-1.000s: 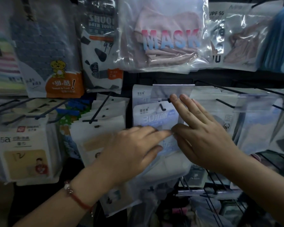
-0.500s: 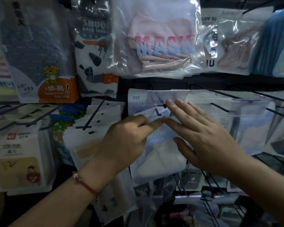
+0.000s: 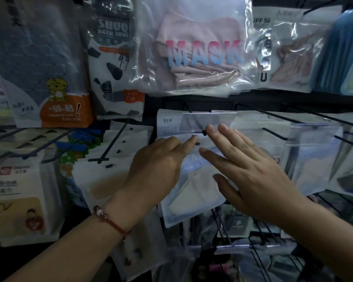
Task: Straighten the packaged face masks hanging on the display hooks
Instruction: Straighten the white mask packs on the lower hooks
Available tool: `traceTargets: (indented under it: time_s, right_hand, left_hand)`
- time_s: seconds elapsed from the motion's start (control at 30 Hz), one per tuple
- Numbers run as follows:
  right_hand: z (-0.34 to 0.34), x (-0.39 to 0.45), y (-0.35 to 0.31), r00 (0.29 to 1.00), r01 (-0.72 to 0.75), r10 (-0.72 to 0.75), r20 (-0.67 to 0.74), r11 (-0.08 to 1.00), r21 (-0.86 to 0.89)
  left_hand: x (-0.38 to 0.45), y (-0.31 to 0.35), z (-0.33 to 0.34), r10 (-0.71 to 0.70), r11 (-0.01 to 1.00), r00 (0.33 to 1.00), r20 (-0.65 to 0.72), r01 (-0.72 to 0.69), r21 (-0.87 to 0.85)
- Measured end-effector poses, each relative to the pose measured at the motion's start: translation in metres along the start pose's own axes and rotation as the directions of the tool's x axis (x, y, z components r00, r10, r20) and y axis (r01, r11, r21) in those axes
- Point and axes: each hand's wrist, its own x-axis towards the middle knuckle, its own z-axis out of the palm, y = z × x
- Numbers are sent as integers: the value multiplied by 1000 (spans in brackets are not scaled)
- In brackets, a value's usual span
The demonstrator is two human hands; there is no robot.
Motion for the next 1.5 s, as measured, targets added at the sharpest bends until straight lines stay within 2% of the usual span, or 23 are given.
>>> traceTargets:
  time_s: [0.1,0.3,0.4,0.47,0.57,0.67,0.77,1.2,1.33,1.5]
  right_hand:
    - [3,-1,-2,1000,-7,7,10,1000,3]
    - [4,-7,-12,998,-58,58,23,998,30]
    - [5,-18,-18,993,-111,107,50,989,96]
    - [10,-30,-21,983,-156,140,121,978,142]
    - [23,-53,-20,941,-258,209,265,952,164]
    - [33,-75,-13,870,-374,289,398,915,153]
    - [41,-101,1,804,-491,371,464,855,168]
    - [41,-222,111,661,-703,564,495,697,143]
    - [36,-248,150,617,-759,599,510,625,184]
    - [41,-262,195,571,-817,697,434,431,382]
  left_hand:
    - [4,-5,12,-24,996,1000,16,22,83]
    - [-2,-1,22,-86,987,996,-36,90,132]
    - [-23,18,20,-114,990,994,3,113,87]
    - [-41,32,19,-133,989,989,71,127,77]
    - [-61,53,25,-163,986,966,199,155,52]
    - [-72,74,39,-169,984,941,292,179,-8]
    - [-75,91,54,-176,978,921,347,205,-46]
    - [-7,205,119,-190,959,870,455,263,-103]
    - [18,238,136,-250,916,853,458,361,-172]
    - [43,260,148,-433,774,781,450,578,-259]
